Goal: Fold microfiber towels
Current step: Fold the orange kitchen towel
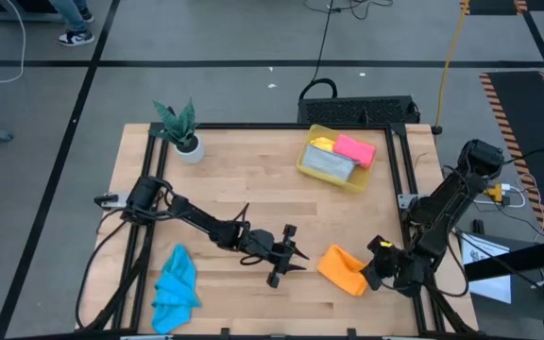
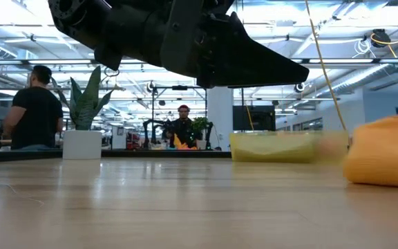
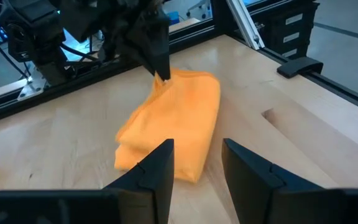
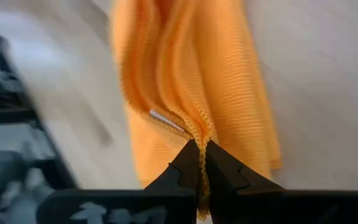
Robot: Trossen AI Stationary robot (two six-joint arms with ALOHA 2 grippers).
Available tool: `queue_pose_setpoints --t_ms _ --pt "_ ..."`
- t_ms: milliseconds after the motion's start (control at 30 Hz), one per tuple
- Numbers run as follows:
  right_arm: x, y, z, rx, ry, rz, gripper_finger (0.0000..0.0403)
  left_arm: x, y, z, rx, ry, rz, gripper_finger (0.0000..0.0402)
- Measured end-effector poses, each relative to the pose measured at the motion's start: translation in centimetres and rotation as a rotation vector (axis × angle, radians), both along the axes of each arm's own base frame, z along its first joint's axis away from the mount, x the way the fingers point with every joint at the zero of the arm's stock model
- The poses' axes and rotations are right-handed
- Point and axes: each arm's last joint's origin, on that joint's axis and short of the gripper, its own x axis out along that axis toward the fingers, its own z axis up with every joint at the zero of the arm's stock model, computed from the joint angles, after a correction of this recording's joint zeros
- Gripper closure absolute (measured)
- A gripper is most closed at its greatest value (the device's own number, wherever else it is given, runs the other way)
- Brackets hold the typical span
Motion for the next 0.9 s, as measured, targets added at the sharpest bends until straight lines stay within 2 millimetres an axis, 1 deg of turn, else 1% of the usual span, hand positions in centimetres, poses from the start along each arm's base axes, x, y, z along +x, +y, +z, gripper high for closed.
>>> queue_pose_setpoints --t_ms 133,300,400,467,567,633,700,800,900 --pt "-0.4 -0.4 -0.3 -0.033 0.071 0.027 0.0384 0.0 0.0 0.0 -0.001 0.0 0.0 0.0266" --pt "-0.7 -0.8 -0.5 -0.078 0.12 0.06 0.0336 0.0 0.0 0.0 -0.004 0.002 0.001 0.0266" --pt "-1.1 -1.1 0.0 -0.056 0.158 0.089 0.0304 0.0 0.0 0.0 -0.005 0.002 0.002 0.0266" --pt "-1.3 -1.6 0.7 -0.033 0.152 0.074 0.0293 0.0 0.0 0.0 -0.005 0.002 0.002 0.0266" --pt "-1.7 -2.2 1.7 -0.002 0.127 0.08 0.0297 0.0 -0.1 0.0 0.001 0.0 -0.012 0.0266" --pt "-1.8 -2.6 2.3 0.013 0.11 0.086 0.031 0.0 -0.1 -0.3 0.005 -0.004 -0.017 0.0266" --pt "-1.6 -2.4 2.8 0.035 0.053 0.13 0.0324 0.0 -0.3 -0.8 0.016 0.002 -0.021 0.0266" --pt "-0.1 -1.2 3.7 0.061 -0.146 0.223 0.0346 0.4 -0.4 -1.8 0.023 -0.005 -0.008 0.0266" --pt "2.2 0.1 4.5 0.024 -0.363 0.321 0.0367 1.2 -0.5 -2.3 0.011 -0.008 0.006 0.0266"
